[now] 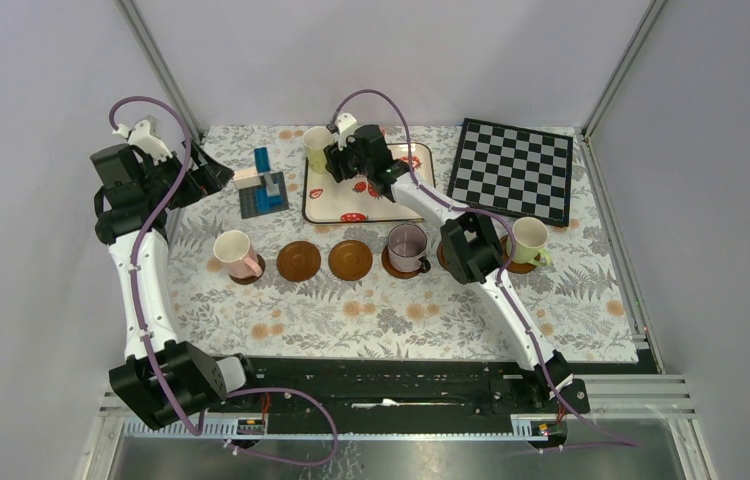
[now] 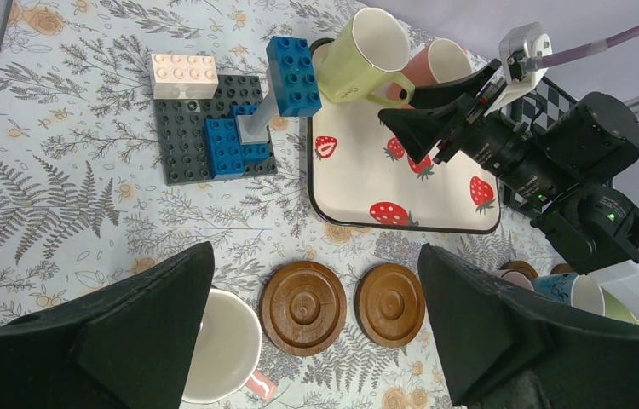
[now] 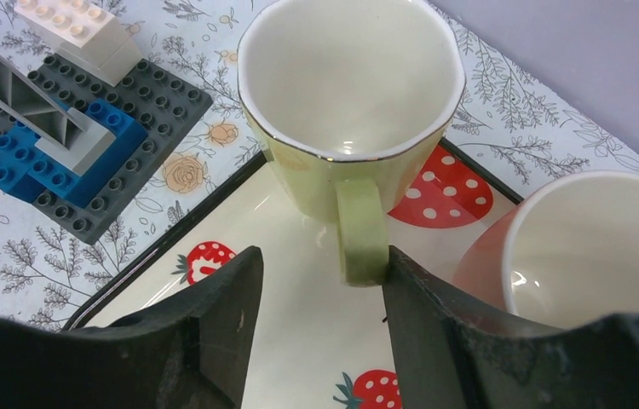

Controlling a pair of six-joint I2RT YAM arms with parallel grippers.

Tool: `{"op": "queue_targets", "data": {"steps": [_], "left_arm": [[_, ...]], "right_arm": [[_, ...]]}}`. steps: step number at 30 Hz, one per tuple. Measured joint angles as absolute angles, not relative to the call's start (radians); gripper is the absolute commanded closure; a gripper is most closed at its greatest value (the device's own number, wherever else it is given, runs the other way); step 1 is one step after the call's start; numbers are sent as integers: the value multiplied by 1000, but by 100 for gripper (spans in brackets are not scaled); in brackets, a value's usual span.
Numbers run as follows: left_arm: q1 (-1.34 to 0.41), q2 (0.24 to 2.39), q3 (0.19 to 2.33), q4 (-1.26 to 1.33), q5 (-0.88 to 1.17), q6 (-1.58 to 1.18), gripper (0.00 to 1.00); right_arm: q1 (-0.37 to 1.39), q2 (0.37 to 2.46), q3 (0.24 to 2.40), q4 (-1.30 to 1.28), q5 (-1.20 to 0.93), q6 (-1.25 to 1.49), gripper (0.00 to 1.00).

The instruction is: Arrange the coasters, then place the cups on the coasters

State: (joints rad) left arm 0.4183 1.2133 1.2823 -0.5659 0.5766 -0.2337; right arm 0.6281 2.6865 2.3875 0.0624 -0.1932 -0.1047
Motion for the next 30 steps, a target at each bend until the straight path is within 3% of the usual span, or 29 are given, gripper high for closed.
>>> {"op": "queue_targets", "data": {"steps": [5, 13, 19, 28, 30], "left_arm": [[419, 1213, 1282, -566, 576, -233, 1], [427, 1213, 1282, -566, 575, -226, 1], [429, 1213, 1282, -566, 576, -226, 1], [432, 1186, 1282, -575, 577, -226, 1], [434, 1178, 1282, -575, 577, -225, 1]], "right_arm": [[628, 2701, 2420, 65, -189, -113, 66], [628, 2698, 2407, 70, -184, -115, 82], [627, 2615, 2281, 81, -185, -115, 99], [627, 2494, 2142, 19, -186, -100, 100], [627, 2459, 2095, 12, -188, -100, 95]]}}
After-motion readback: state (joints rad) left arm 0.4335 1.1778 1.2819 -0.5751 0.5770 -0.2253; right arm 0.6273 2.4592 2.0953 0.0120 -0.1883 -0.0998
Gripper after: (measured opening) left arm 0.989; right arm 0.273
